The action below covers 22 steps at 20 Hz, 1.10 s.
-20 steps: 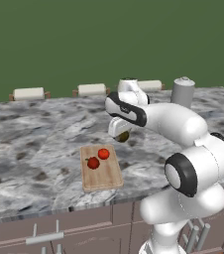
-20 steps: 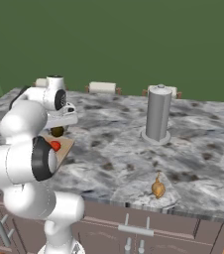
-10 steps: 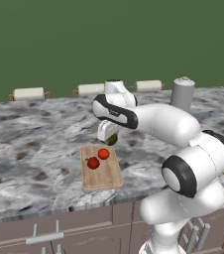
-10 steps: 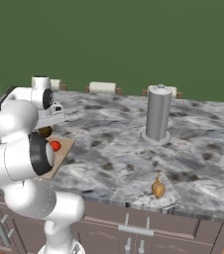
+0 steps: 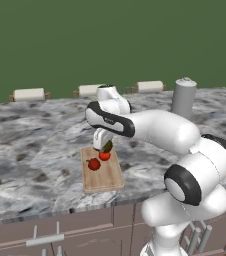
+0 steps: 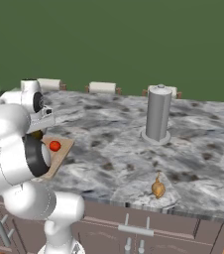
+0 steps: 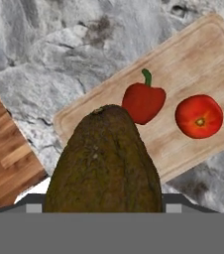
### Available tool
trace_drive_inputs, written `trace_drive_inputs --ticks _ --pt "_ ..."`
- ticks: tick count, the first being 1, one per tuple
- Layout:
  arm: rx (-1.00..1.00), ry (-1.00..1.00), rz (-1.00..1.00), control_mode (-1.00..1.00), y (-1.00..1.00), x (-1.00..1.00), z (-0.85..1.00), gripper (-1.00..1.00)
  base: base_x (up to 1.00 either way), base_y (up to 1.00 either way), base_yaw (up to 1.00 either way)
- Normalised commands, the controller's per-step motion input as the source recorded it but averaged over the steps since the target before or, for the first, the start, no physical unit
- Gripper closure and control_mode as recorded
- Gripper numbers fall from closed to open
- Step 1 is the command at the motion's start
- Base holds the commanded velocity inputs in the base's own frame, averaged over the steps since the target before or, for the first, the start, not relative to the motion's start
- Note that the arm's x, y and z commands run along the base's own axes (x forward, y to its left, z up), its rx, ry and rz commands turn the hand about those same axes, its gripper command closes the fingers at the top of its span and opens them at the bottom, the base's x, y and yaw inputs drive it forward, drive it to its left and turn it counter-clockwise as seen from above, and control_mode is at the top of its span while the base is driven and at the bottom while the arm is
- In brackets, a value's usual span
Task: Place the avocado, onion, tomato, and bell pepper on the cutting board.
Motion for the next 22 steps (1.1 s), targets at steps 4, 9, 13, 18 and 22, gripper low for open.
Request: trace_drive_inputs --ticks 4,9,13,18,22 --pt "0.00 0.00 0.10 -1.00 0.11 -0.01 -0.19 1.00 0.00 0.00 0.00" --pt "0.00 0.00 0.08 -1.00 0.15 0.00 -0.34 1.00 0.00 0.00 0.00" --pt "0.00 0.00 0.07 -1.00 0.20 0.00 -0.42 1.00 0.00 0.00 0.00" --pt "0.00 0.00 0.07 -1.00 0.19 -0.11 -0.29 1.00 0.00 0.00 0.00" --pt "0.00 0.00 0.05 -1.00 0.06 -0.22 -0.13 1.00 0.00 0.00 0.00"
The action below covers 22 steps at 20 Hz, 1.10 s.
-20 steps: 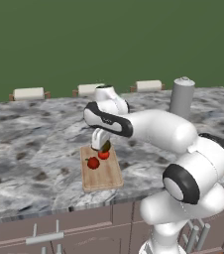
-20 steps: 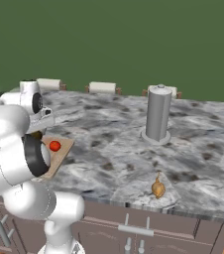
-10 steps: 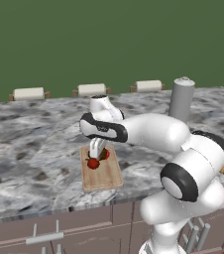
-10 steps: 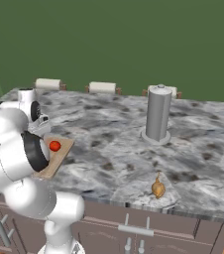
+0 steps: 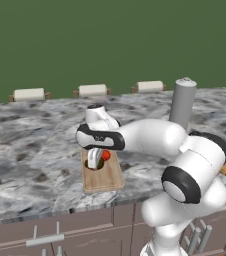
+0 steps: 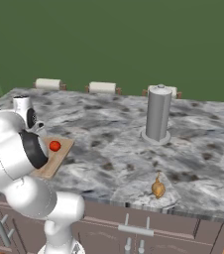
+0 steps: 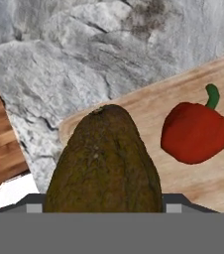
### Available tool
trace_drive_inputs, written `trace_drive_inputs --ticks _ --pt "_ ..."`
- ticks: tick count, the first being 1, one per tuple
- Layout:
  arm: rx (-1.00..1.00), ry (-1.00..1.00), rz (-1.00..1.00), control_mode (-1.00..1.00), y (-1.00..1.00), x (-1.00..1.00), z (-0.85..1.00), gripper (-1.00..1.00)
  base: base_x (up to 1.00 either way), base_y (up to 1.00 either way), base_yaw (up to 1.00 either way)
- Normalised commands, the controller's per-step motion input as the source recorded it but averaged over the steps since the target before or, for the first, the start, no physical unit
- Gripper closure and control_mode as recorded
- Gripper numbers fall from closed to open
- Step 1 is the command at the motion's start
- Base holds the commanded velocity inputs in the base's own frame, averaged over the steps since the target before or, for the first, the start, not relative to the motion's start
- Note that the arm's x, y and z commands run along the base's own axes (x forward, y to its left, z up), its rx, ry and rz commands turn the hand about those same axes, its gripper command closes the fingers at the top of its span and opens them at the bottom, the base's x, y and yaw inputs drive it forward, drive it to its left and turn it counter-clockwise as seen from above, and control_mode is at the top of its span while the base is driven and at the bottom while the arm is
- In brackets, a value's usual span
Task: Place the avocado, onion, tomato, and bell pepper on the cutting board.
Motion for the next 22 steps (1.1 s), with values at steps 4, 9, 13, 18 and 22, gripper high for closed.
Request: trace_drive_inputs --ticks 4,9,13,18,22 --pt "0.00 0.00 0.04 -1.00 0.02 -0.07 -0.22 1.00 0.00 0.00 0.00" --pt "0.00 0.00 0.03 -1.00 0.00 -0.01 -0.26 1.00 0.00 0.00 0.00" --pt "0.00 0.00 0.03 -1.00 0.00 0.00 -0.32 1.00 0.00 0.00 0.00" --pt "0.00 0.00 0.03 -1.00 0.00 0.00 -0.24 1.00 0.00 0.00 0.00" --pt "0.00 0.00 0.04 -1.00 0.00 0.00 -0.18 1.00 0.00 0.00 0.00"
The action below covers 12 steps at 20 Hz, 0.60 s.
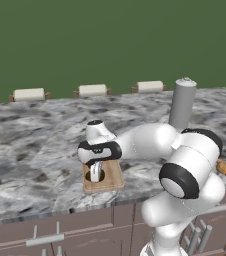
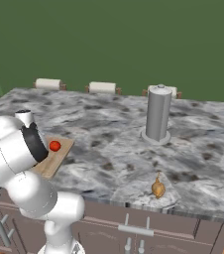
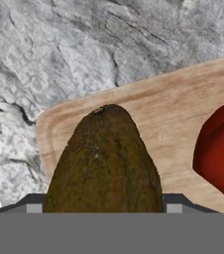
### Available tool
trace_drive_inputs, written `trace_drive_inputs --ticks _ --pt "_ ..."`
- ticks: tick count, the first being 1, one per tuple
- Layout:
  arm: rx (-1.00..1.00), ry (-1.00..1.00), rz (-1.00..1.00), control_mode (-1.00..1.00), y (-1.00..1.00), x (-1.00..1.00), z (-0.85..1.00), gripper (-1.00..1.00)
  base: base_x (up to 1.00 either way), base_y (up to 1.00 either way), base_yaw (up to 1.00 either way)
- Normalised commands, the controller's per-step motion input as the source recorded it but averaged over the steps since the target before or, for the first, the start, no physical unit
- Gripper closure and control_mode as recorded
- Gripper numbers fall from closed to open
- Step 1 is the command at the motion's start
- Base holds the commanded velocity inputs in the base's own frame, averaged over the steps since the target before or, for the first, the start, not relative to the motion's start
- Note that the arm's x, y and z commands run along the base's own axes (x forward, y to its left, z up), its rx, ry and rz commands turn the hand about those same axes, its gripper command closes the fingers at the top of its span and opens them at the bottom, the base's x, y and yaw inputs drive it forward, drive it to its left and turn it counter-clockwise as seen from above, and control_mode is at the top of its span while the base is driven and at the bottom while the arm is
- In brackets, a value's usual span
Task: Place the avocado, onion, tomato, and bell pepper on the cutting board.
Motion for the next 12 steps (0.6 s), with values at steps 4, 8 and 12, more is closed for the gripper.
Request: trace_drive_inputs --ticks 4,8,12 --pt "0.00 0.00 0.04 -1.00 0.00 0.00 -0.16 1.00 0.00 0.00 0.00" --pt "0.00 0.00 0.03 -1.00 0.00 0.00 -0.17 1.00 0.00 0.00 0.00" --pt "0.00 0.00 0.03 -1.00 0.00 0.00 -0.19 1.00 0.00 0.00 0.00"
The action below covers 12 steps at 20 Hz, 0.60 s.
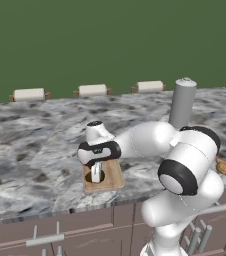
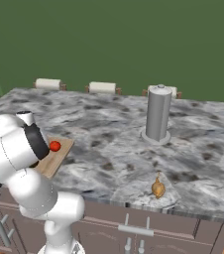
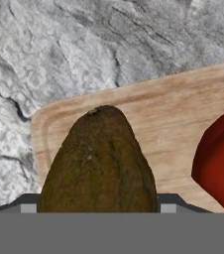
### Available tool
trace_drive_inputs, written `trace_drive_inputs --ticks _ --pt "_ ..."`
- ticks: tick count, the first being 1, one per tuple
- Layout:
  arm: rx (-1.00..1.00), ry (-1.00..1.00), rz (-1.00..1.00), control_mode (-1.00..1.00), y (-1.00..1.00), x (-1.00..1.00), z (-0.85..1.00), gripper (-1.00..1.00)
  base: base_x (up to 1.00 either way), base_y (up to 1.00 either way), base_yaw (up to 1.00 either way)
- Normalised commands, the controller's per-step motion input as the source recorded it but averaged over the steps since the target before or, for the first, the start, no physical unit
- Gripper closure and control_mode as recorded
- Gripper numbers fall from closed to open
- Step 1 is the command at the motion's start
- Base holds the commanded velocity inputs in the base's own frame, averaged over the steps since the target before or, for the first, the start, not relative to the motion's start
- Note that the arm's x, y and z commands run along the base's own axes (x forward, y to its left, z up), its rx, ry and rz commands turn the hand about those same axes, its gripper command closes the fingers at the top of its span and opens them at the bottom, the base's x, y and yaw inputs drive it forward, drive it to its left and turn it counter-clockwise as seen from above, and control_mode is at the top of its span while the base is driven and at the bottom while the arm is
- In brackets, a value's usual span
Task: Place the avocado, onion, tomato, and bell pepper on the cutting board.
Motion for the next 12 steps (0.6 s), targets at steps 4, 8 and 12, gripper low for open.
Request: trace_drive_inputs --ticks 4,8,12 --pt "0.00 0.00 0.02 -1.00 0.00 -0.02 -0.15 -1.00 0.00 0.00 0.00" --pt "0.00 -0.02 0.01 -1.00 -0.03 -0.14 0.00 -1.00 0.00 0.00 0.00" --pt "0.00 -0.06 0.00 -1.00 -0.03 -0.17 0.00 -1.00 0.00 0.00 0.00"
